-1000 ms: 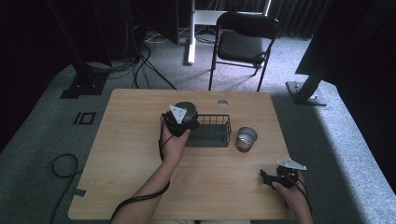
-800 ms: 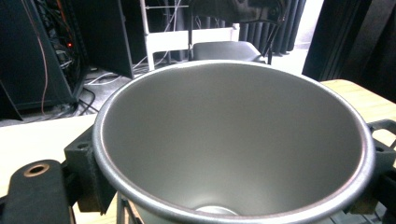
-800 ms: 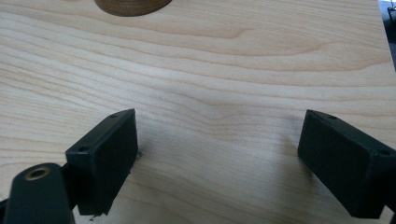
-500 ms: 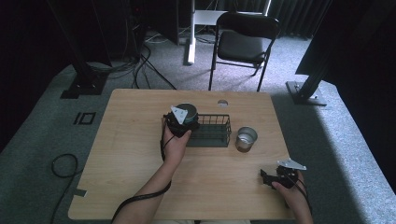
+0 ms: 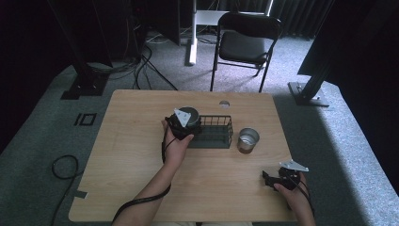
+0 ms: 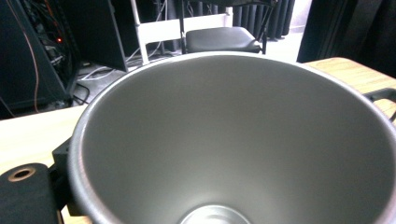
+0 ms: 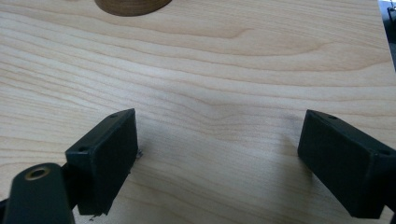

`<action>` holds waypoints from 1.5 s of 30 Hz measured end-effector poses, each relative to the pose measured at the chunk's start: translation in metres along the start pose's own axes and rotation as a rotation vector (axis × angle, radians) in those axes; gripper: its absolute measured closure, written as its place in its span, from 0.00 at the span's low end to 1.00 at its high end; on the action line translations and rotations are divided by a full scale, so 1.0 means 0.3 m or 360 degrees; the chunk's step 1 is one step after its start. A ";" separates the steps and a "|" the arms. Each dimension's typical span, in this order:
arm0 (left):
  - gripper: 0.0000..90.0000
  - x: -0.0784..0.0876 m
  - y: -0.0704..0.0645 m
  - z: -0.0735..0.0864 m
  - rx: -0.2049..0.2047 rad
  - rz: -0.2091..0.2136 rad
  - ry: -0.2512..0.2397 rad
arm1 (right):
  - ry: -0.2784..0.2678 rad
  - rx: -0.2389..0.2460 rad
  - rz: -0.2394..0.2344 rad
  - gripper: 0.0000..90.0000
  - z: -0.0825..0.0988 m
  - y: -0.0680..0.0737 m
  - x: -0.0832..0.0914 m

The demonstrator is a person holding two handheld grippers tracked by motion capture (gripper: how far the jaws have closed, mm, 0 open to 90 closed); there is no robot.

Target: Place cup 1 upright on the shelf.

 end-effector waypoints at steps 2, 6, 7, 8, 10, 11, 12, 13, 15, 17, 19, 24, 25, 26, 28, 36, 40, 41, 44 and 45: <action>0.11 0.006 0.000 -0.003 0.0001 0.0011 0.0002 | 0.0000 0.0000 0.0000 0.13 0.000 0.000 0.000; 0.11 0.020 -0.003 0.000 0.0018 0.0051 0.0028 | 0.0000 0.0000 0.0000 0.13 0.000 0.000 0.000; 0.11 0.024 -0.003 0.001 0.0017 0.0059 0.0032 | 0.0000 0.0000 0.0000 0.13 0.000 0.000 0.000; 0.11 0.027 -0.001 0.002 0.0023 0.0062 0.0034 | 0.0001 0.0000 0.0000 0.13 0.000 0.000 0.000; 0.11 0.036 0.001 0.000 0.0041 0.0084 0.0030 | 0.0000 0.0000 0.0000 0.13 0.000 0.000 0.000; 0.11 0.040 0.003 -0.001 0.0041 0.0084 0.0028 | 0.0000 0.0000 0.0000 0.13 0.000 0.000 0.000; 0.11 0.044 0.002 -0.004 0.0046 0.0094 0.0023 | 0.0001 0.0000 0.0000 0.13 0.000 0.000 0.000; 0.11 0.048 0.003 -0.004 0.0041 0.0098 0.0027 | 0.0001 0.0000 0.0000 0.13 0.000 0.000 0.000; 0.11 0.058 0.005 -0.008 0.0041 0.0099 0.0023 | 0.0001 0.0000 0.0000 0.13 0.000 0.000 0.000; 0.11 0.068 0.007 -0.006 0.0037 0.0103 0.0031 | 0.0000 0.0000 0.0000 0.13 0.000 0.000 0.000; 0.11 0.077 0.009 -0.001 0.0037 0.0109 0.0035 | 0.0000 0.0000 0.0000 0.13 0.000 0.000 0.000; 0.11 0.098 0.012 0.008 0.0051 0.0140 0.0037 | 0.0001 0.0000 0.0000 0.13 0.000 0.000 0.000; 0.11 0.102 0.012 0.008 0.0049 0.0143 0.0036 | 0.0001 0.0000 0.0000 0.13 0.000 0.000 0.000; 0.11 0.107 0.012 0.008 0.0045 0.0155 0.0034 | 0.0001 0.0000 0.0000 0.13 0.000 0.000 0.000; 0.11 0.117 0.012 0.008 0.0050 0.0172 0.0038 | 0.0001 0.0001 0.0000 0.13 0.000 0.000 0.000; 0.11 0.158 0.020 0.004 0.0020 0.0197 0.0026 | 0.0000 0.0002 0.0001 0.13 0.000 0.000 0.000; 0.11 0.175 0.023 0.009 0.0002 0.0213 0.0034 | 0.0000 0.0002 0.0001 0.13 0.000 0.000 0.000; 0.11 0.179 0.024 0.011 0.0000 0.0220 0.0036 | 0.0000 0.0001 0.0001 0.13 0.000 0.000 0.000; 0.11 0.187 0.033 0.020 0.0000 0.0227 0.0046 | 0.0000 0.0001 0.0001 0.13 0.000 0.000 0.000; 0.11 0.189 0.036 0.022 0.0001 0.0226 0.0050 | 0.0001 0.0000 0.0001 0.13 0.000 0.000 0.000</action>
Point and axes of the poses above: each handheld gripper's, and its own axes: x roughly backward along the jaws, z roughly out of its underside, y roughly to its left, the point moved 7 cm from there along -x, roughly forward along the jaws, and after that the axes turned 9 degrees about x, right-handed, at the moved point
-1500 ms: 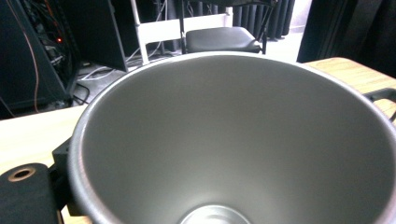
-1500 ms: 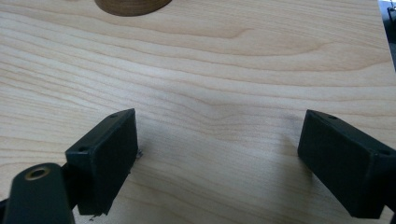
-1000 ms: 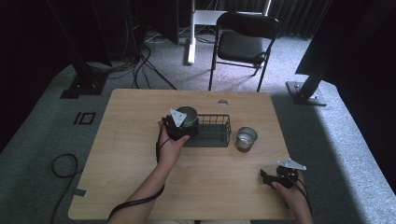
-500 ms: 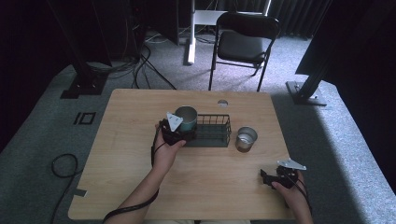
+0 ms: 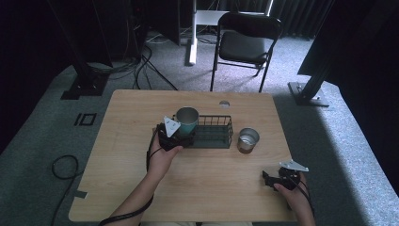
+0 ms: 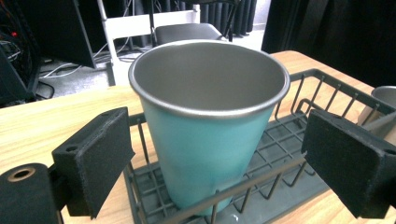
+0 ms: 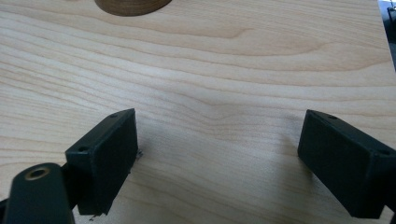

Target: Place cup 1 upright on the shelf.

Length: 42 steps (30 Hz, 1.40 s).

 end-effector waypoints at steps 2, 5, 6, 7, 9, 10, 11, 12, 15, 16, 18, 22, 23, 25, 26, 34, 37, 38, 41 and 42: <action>0.11 0.007 0.007 0.006 -0.0001 0.0004 0.0005 | 0.0000 -0.0001 0.0000 0.13 0.000 0.000 0.000; 0.11 0.021 0.018 0.014 -0.0001 0.0007 0.0011 | 0.0000 0.0000 0.0000 0.13 0.000 0.000 0.000; 0.11 0.025 0.021 0.015 -0.0001 0.0005 0.0006 | 0.0000 0.0000 0.0000 0.13 0.000 0.000 0.000; 0.11 0.031 0.023 0.018 -0.0007 0.0006 0.0004 | 0.0000 0.0000 0.0000 0.13 0.000 0.000 0.000; 0.11 0.040 0.030 0.024 -0.0005 0.0010 0.0009 | 0.0000 0.0000 0.0000 0.13 0.000 0.000 0.000; 0.11 0.045 0.032 0.027 -0.0006 0.0013 0.0007 | 0.0001 0.0001 0.0000 0.13 0.000 0.000 0.000; 0.11 0.050 0.034 0.030 -0.0002 0.0016 0.0011 | 0.0001 0.0000 0.0000 0.13 0.000 0.000 0.000; 0.11 0.055 0.037 0.033 -0.0001 0.0019 0.0014 | 0.0000 0.0001 0.0000 0.13 0.000 0.000 0.000; 0.11 0.071 0.040 0.041 -0.0004 0.0035 0.0012 | 0.0001 0.0001 0.0000 0.13 0.000 0.000 0.000; 0.11 0.075 0.039 0.043 -0.0005 0.0043 0.0014 | 0.0001 0.0001 0.0000 0.13 0.000 0.000 0.000; 0.11 0.084 0.038 0.048 -0.0018 0.0052 0.0019 | 0.0001 0.0001 -0.0001 0.13 0.000 0.000 0.000; 0.11 0.102 0.035 0.059 -0.0032 0.0070 0.0017 | 0.0001 0.0001 -0.0001 0.13 0.000 0.000 0.000; 0.11 0.107 0.036 0.065 -0.0033 0.0075 0.0023 | 0.0001 0.0001 -0.0001 0.13 0.000 0.000 0.000; 0.11 0.115 0.037 0.074 -0.0026 0.0088 0.0024 | 0.0001 0.0001 -0.0001 0.13 0.000 0.000 0.000; 0.11 0.119 0.039 0.079 -0.0033 0.0089 0.0033 | 0.0001 0.0001 -0.0001 0.13 0.000 0.000 0.000; 0.11 0.151 0.060 0.153 -0.0039 0.0111 0.0084 | 0.0001 0.0001 0.0000 0.13 0.000 0.000 0.000; 0.11 0.161 0.075 0.176 -0.0031 0.0110 0.0097 | 0.0001 0.0001 0.0000 0.13 0.000 0.000 0.000; 0.11 0.164 0.081 0.182 -0.0033 0.0111 0.0099 | 0.0001 0.0002 0.0000 0.13 0.000 0.000 0.000; 0.11 0.175 0.100 0.205 -0.0036 0.0106 0.0112 | 0.0001 0.0002 0.0000 0.13 0.000 0.000 0.000; 0.11 0.180 0.107 0.214 -0.0045 0.0102 0.0123 | 0.0001 0.0002 0.0000 0.13 0.000 0.000 0.000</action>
Point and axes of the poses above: each handheld gripper's, and its own axes: x roughly backward along the jaws, z roughly out of its underside, y roughly to its left, the point moved 7 cm from there along -x, roughly forward along the jaws, and after that the axes turned 9 degrees about x, right-handed, at the moved point
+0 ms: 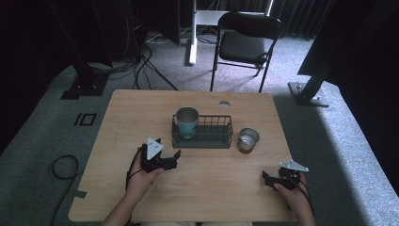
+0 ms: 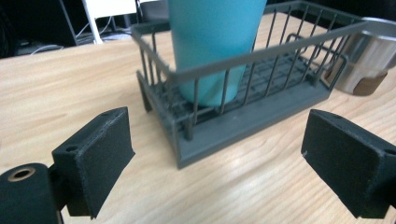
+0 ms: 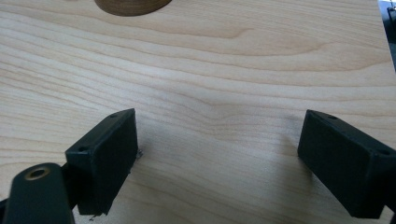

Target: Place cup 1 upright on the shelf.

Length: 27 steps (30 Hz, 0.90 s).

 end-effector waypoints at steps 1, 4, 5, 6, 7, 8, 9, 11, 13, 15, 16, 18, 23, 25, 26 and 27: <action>0.11 0.004 0.005 0.009 0.0004 0.0001 0.0010 | 0.0000 0.0000 0.0000 0.13 0.000 0.000 0.000; 0.11 0.019 0.018 0.028 -0.0007 0.0010 0.0013 | 0.0000 0.0000 0.0000 0.13 0.000 0.000 0.000; 0.11 0.025 0.023 0.033 -0.0015 0.0006 0.0013 | 0.0000 0.0001 0.0000 0.13 0.000 0.000 0.000; 0.11 0.030 0.026 0.037 -0.0018 0.0008 0.0011 | 0.0000 0.0000 0.0000 0.13 0.000 0.000 0.000; 0.11 0.035 0.029 0.043 -0.0017 0.0019 0.0017 | 0.0000 -0.0001 0.0000 0.13 0.000 0.000 0.000; 0.11 0.039 0.030 0.048 -0.0024 0.0029 0.0023 | 0.0001 -0.0001 0.0000 0.13 0.000 0.000 0.000; 0.11 0.043 0.032 0.053 -0.0030 0.0032 0.0023 | -0.0001 -0.0002 0.0000 0.13 0.000 0.000 0.000; 0.11 0.054 0.034 0.063 -0.0063 0.0056 0.0035 | 0.0000 0.0001 0.0000 0.13 0.000 0.000 0.000; 0.11 0.063 0.040 0.075 -0.0080 0.0075 0.0050 | 0.0000 0.0000 0.0000 0.13 0.000 0.000 0.000; 0.11 0.067 0.043 0.083 -0.0097 0.0085 0.0062 | 0.0000 0.0000 0.0000 0.13 0.000 0.000 0.000; 0.11 0.074 0.046 0.092 -0.0120 0.0101 0.0077 | 0.0000 0.0000 0.0000 0.13 0.000 0.000 0.000; 0.11 0.079 0.049 0.098 -0.0131 0.0115 0.0085 | 0.0000 0.0000 0.0000 0.13 0.000 0.000 0.000; 0.11 0.100 0.091 0.115 -0.0128 0.0116 0.0089 | 0.0001 0.0001 0.0000 0.13 0.000 0.000 0.000; 0.11 0.107 0.107 0.119 -0.0123 0.0116 0.0095 | 0.0001 0.0001 0.0000 0.13 0.000 0.000 0.000; 0.11 0.113 0.114 0.123 -0.0135 0.0124 0.0101 | 0.0001 0.0001 0.0000 0.13 0.000 0.000 0.000; 0.11 0.117 0.118 0.125 -0.0138 0.0125 0.0106 | 0.0001 0.0000 0.0000 0.13 0.000 0.000 0.000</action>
Point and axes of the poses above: each handheld gripper's, and its own axes: x roughly backward along the jaws, z roughly out of its underside, y roughly to its left, the point moved 7 cm from there along -x, roughly forward along the jaws, and after that the axes turned 9 degrees about x, right-handed, at the moved point
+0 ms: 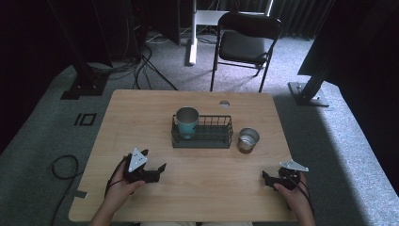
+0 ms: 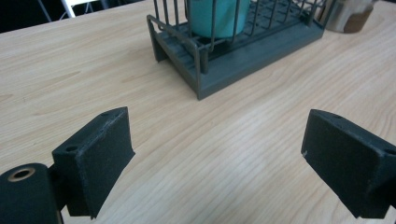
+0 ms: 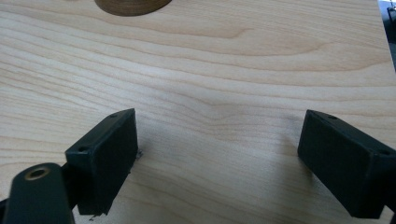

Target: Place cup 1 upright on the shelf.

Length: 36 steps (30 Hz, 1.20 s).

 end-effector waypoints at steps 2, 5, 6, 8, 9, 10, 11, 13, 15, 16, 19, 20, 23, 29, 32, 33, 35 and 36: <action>0.11 0.010 0.017 0.010 0.0012 -0.0010 0.0011 | 0.0000 0.0000 0.0000 0.13 0.000 0.000 0.000; 0.11 0.022 0.037 0.026 0.0026 -0.0013 0.0033 | 0.0000 0.0000 0.0000 0.13 0.000 0.000 0.000; 0.11 0.028 0.048 0.033 0.0032 -0.0015 0.0035 | 0.0000 0.0000 0.0000 0.13 0.000 0.000 0.000; 0.11 0.038 0.067 0.048 0.0048 -0.0030 0.0053 | 0.0000 0.0001 0.0000 0.13 0.000 0.000 0.000; 0.11 0.042 0.074 0.055 0.0050 -0.0030 0.0062 | 0.0000 0.0000 0.0000 0.13 0.000 0.000 0.000; 0.11 0.046 0.079 0.062 0.0050 -0.0024 0.0080 | 0.0000 0.0001 0.0000 0.13 0.000 0.000 0.000; 0.11 0.046 0.079 0.062 0.0050 -0.0024 0.0080 | 0.0000 0.0001 0.0000 0.13 0.000 0.000 0.000; 0.11 0.060 0.094 0.082 0.0039 -0.0020 0.0121 | 0.0000 0.0000 0.0000 0.13 0.000 0.000 0.000; 0.11 0.071 0.103 0.091 0.0032 -0.0017 0.0138 | 0.0000 0.0000 0.0000 0.13 0.000 0.000 0.000; 0.11 0.077 0.107 0.094 0.0040 -0.0015 0.0149 | 0.0000 0.0000 0.0000 0.13 0.000 0.000 0.000; 0.11 0.099 0.127 0.103 0.0034 -0.0021 0.0179 | 0.0000 0.0001 0.0000 0.13 0.000 0.000 0.000; 0.11 0.105 0.133 0.105 0.0034 -0.0029 0.0182 | 0.0000 0.0000 0.0000 0.13 0.000 0.000 0.000; 0.11 0.125 0.161 0.114 0.0058 -0.0067 0.0182 | 0.0000 0.0000 0.0000 0.13 0.000 0.000 0.000; 0.11 0.159 0.246 0.133 0.0174 -0.0227 0.0179 | 0.0000 0.0000 0.0000 0.13 0.000 0.000 0.000; 0.11 0.174 0.284 0.140 0.0215 -0.0299 0.0189 | 0.0000 0.0000 0.0000 0.13 0.000 0.000 0.000; 0.11 0.177 0.289 0.145 0.0218 -0.0303 0.0203 | 0.0000 0.0000 0.0000 0.13 0.000 0.000 0.000; 0.11 0.178 0.297 0.153 0.0223 -0.0319 0.0224 | 0.0000 0.0000 0.0000 0.13 0.000 0.000 0.000; 0.11 0.177 0.299 0.157 0.0227 -0.0319 0.0232 | 0.0000 0.0000 0.0000 0.13 0.000 0.000 0.000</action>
Point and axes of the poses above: each handheld gripper's, and its own axes: x roughly backward along the jaws, z roughly out of its underside, y roughly to its left, the point moved 7 cm from there along -x, roughly forward along the jaws, and after that the axes turned 9 degrees about x, right-handed, at the moved point
